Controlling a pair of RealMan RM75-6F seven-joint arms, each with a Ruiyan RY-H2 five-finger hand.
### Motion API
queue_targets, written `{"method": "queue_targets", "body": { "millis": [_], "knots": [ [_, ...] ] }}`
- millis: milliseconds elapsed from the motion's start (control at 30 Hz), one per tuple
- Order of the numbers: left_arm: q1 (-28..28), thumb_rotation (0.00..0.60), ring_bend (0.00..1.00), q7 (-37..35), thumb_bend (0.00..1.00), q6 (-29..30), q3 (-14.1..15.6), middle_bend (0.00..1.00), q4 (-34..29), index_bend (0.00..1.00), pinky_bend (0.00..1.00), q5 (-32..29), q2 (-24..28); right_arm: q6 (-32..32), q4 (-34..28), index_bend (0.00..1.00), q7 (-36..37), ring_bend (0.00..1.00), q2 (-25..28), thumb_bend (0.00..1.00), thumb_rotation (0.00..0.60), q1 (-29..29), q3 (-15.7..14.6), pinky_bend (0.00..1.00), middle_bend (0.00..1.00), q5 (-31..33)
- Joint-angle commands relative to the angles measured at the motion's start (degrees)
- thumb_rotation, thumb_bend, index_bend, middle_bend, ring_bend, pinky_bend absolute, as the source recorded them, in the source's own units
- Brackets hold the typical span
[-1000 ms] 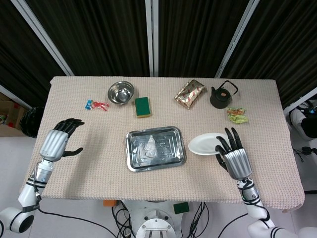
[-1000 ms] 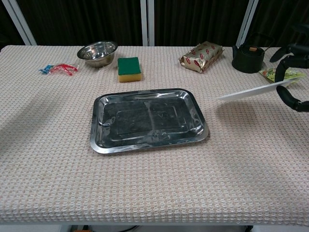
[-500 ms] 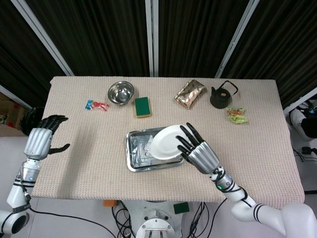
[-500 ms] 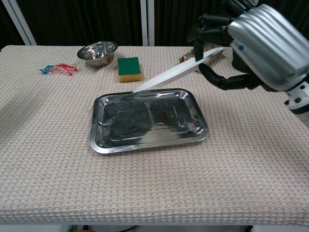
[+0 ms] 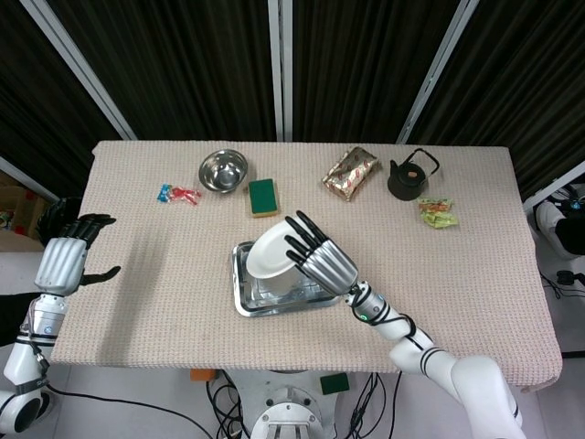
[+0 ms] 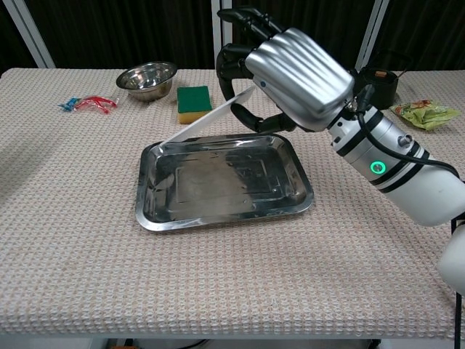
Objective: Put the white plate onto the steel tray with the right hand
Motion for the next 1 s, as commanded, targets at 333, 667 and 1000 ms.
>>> {"method": "queue_targets", "body": {
  "millis": [333,667,1000],
  "knots": [
    [-0.03,0.6,0.15,0.69,0.11,-0.39,0.04,0.2,0.15,0.22,0.21,0.15,-0.15,-0.69,8.72,1.0,6.01,0.0,-5.76,0.59,0.6,-2.15,-4.83,0.0,0.35,3.66],
    [0.06,0.6,0.15,2.09,0.11,-0.6,0.34,0.19,-0.17,0.22,0.2,0.38,-0.31,0.66,9.02,1.0,7.58,0.0,-6.63,0.59,0.6,-7.19,-10.17,0.0,0.35,3.29],
    [0.05,0.6,0.15,3.85,0.11,-0.68,0.38,0.2,-0.8,0.22,0.2,0.47,-0.23,-1.55,5.25,1.0,7.17,0.0,-5.69,0.57,0.6,-8.66,-11.29,0.0,0.33,4.95]
  ]
}}
